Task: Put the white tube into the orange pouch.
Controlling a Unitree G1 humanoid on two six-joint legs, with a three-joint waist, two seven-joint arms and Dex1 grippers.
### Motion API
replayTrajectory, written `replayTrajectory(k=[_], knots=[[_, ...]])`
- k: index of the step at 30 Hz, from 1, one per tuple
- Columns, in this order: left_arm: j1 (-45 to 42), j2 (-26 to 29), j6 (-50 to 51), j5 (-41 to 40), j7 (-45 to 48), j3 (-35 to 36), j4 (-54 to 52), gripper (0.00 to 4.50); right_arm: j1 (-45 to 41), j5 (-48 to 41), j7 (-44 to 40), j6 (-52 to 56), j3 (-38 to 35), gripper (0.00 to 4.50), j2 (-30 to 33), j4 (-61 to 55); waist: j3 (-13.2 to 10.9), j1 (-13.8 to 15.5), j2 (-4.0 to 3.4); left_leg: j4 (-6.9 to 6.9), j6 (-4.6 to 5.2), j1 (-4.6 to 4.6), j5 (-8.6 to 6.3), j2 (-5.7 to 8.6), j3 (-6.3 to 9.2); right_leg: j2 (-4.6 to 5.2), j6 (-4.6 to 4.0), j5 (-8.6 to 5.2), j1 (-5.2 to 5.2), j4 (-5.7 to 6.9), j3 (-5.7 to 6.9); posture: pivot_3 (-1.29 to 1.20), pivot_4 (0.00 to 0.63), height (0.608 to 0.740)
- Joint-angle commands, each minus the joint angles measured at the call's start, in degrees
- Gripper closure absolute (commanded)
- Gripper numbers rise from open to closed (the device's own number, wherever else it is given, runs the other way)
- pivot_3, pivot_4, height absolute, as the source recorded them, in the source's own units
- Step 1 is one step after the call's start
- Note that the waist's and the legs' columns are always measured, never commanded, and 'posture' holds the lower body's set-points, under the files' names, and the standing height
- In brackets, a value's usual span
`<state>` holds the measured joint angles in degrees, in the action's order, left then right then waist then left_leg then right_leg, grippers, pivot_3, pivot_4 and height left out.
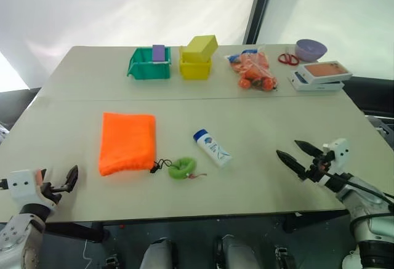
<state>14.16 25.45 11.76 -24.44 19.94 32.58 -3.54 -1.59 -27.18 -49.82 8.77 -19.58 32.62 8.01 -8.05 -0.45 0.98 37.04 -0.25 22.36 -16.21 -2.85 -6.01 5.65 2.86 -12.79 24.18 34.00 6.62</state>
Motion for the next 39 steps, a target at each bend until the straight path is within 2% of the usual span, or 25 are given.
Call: replayTrajectory(k=[1,12,21,30,39], knots=[[0.3,0.4,-1.2,-0.1,-0.3,1.8,-2.4,0.00,-0.6,0.1,-0.1,-1.5,-0.6,0.06,0.5,-0.8,0.0,0.0,0.00,0.00,0.00,0.00,0.00,0.00,0.00,0.00,0.00,0.00,0.00,0.00,0.00,0.00,0.150,0.740],[1.9,0.9,-3.9,0.1,-0.9,4.3,-7.8,0.00,-1.4,-0.6,0.2,0.1,1.0,0.06,0.1,-4.0,0.0,-0.1,0.02,-0.01,0.00,0.00,0.00,0.00,0.00,0.00,0.00,0.00,0.01,-0.01,0.00,0.00,0.150,0.740],[8.6,6.3,-18.2,14.9,7.5,-4.9,-18.0,0.00,-3.0,-2.2,-1.6,4.8,7.1,0.06,-0.2,-12.1,-0.1,0.1,-0.12,-0.05,-0.01,0.03,-0.01,0.00,-0.02,0.02,-0.01,-0.01,0.04,-0.07,-0.03,0.00,0.150,0.740],[7.7,10.6,-32.1,27.7,8.8,-11.1,-12.1,0.00,-1.5,-4.4,-4.2,9.9,14.9,0.06,-0.5,-22.9,-0.1,0.0,-0.20,-0.15,-0.01,0.06,-0.01,-0.02,-0.01,0.00,0.01,-0.02,0.10,-0.17,-0.02,0.00,0.150,0.740],[5.7,12.6,-35.0,30.6,10.0,-15.0,-8.7,0.00,-1.9,-4.2,-3.1,13.7,20.8,0.06,-0.9,-30.7,-0.2,0.0,-0.27,-0.17,0.00,0.08,-0.02,-0.01,-0.01,0.00,0.00,-0.01,0.10,-0.24,-0.02,0.00,0.150,0.740]])
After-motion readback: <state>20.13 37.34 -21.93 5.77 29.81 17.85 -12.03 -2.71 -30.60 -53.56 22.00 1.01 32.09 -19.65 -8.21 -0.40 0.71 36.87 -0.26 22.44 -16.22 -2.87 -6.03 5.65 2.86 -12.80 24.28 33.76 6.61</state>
